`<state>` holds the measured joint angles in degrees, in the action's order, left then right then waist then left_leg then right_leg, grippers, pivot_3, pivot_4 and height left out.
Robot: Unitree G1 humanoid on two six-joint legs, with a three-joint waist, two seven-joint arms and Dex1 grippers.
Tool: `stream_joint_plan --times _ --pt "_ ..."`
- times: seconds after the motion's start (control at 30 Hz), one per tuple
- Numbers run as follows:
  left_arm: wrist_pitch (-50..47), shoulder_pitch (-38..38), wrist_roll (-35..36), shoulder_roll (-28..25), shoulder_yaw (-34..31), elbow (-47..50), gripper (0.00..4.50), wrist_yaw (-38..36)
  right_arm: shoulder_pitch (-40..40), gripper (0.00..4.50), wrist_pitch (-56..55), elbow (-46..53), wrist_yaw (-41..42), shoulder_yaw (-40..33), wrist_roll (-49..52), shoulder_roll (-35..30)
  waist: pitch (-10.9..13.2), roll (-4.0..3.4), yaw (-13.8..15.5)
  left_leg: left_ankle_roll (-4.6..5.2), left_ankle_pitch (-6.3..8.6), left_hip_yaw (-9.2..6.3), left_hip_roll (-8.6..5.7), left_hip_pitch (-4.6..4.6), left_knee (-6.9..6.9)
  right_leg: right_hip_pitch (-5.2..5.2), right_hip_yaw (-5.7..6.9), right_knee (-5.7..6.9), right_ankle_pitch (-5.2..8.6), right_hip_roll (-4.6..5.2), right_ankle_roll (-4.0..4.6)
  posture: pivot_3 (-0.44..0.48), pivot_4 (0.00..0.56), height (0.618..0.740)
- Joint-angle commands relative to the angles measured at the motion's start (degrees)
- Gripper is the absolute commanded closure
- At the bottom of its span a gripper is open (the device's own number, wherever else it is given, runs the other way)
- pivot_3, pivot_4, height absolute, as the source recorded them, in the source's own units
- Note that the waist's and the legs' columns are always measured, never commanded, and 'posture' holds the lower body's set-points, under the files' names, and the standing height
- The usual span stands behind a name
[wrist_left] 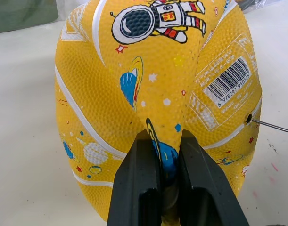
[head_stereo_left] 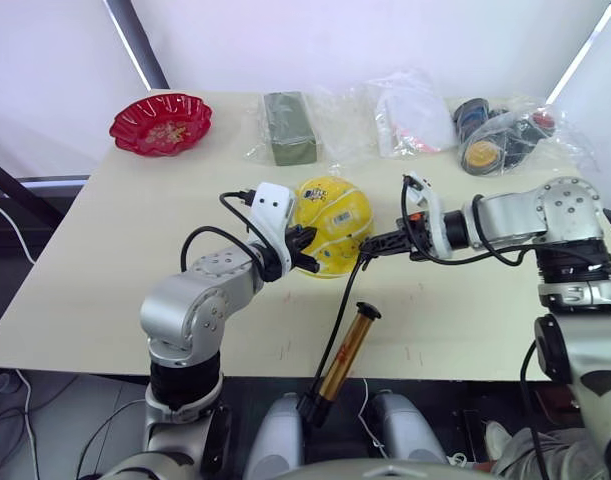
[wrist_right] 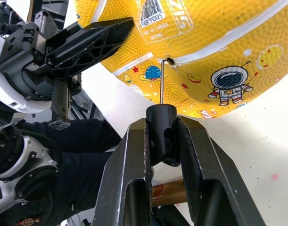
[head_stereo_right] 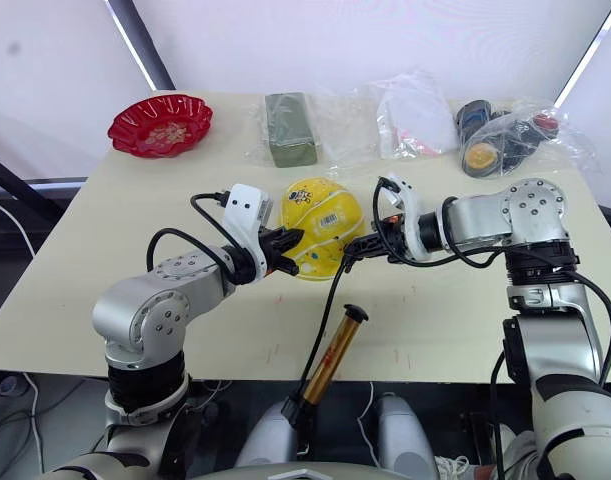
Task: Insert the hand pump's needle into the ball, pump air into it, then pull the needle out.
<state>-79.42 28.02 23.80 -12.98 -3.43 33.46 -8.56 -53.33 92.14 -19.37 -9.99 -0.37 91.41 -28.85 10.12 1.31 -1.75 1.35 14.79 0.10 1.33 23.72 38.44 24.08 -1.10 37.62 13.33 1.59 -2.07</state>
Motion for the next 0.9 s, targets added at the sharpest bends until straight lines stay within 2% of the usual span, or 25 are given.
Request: stream_joint_plan --times 0.03,0.9 --pt "-0.2 -0.1 0.2 -0.2 0.3 1.9 4.50 -0.1 -0.1 4.20 0.3 0.6 0.1 -1.4 0.2 0.2 0.0 0.00 0.0 0.00 0.00 0.00 0.00 0.00 0.00 0.00 0.00 0.00 0.00 0.00 0.00 0.000 0.150 0.740" --pt "-0.4 -0.3 0.3 -0.3 0.8 2.3 4.50 -0.2 -1.0 4.20 0.1 -1.1 -1.3 -3.5 -0.4 1.8 0.0 0.00 0.0 0.00 0.00 0.00 0.00 0.00 0.00 0.00 0.00 0.01 0.00 0.00 0.00 0.000 0.150 0.740"
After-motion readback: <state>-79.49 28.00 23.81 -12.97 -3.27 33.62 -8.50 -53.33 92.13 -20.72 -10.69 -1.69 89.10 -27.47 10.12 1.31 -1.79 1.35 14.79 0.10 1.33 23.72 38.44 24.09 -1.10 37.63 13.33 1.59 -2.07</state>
